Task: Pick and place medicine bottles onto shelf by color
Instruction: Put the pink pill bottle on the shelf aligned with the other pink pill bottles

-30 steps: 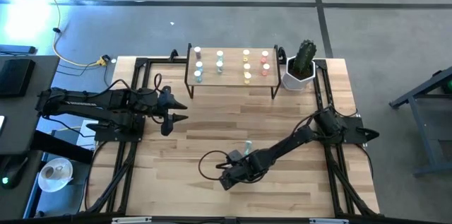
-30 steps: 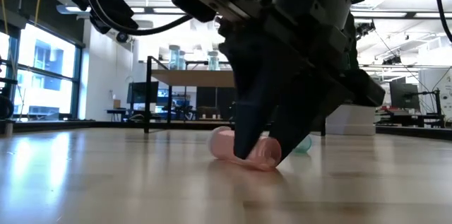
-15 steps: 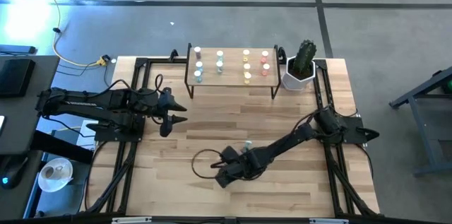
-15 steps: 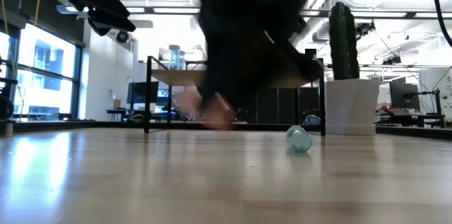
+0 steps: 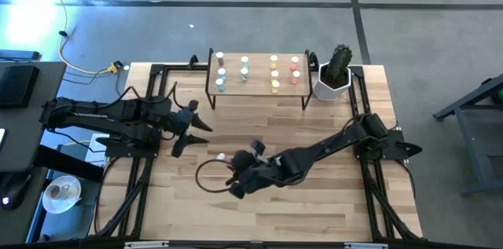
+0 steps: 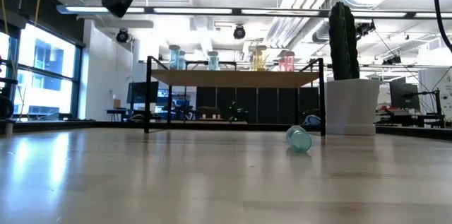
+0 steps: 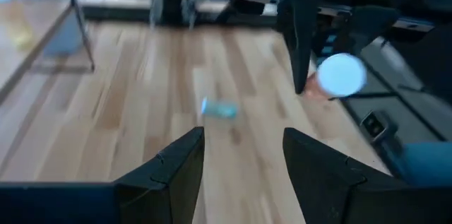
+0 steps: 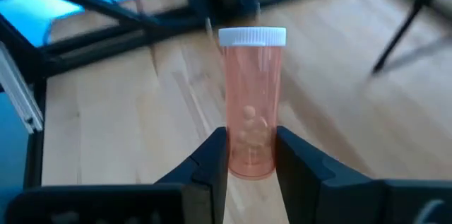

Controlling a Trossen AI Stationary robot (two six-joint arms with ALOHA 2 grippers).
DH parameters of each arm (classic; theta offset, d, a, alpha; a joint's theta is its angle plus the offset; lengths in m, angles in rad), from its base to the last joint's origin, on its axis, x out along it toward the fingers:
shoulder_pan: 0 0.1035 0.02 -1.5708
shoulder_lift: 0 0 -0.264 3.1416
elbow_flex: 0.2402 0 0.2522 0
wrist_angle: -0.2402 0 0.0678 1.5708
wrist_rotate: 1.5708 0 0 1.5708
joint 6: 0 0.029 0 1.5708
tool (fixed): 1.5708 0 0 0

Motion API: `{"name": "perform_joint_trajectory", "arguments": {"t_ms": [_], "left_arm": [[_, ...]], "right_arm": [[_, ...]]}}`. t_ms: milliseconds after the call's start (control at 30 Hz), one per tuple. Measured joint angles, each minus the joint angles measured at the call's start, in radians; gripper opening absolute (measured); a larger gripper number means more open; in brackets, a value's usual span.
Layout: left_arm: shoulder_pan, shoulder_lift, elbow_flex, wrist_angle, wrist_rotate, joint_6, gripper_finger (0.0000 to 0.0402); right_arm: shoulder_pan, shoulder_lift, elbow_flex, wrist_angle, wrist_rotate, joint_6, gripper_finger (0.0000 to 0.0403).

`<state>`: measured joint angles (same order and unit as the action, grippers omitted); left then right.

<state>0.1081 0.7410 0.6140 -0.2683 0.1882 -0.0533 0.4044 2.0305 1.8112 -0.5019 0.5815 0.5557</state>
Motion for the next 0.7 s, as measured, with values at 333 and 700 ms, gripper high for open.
{"name": "perform_joint_trajectory", "arguments": {"t_ms": [333,700], "left_arm": [[0.000,0.013,0.000,0.233,0.021,0.031,0.0184],[0.000,0.025,0.000,0.519,0.022,0.074,0.0184]], "right_arm": [[-0.056,-0.002,0.217,0.004,0.045,-0.390,0.0085],[-0.105,-0.004,0.345,-0.068,0.069,-0.540,0.0085]]}}
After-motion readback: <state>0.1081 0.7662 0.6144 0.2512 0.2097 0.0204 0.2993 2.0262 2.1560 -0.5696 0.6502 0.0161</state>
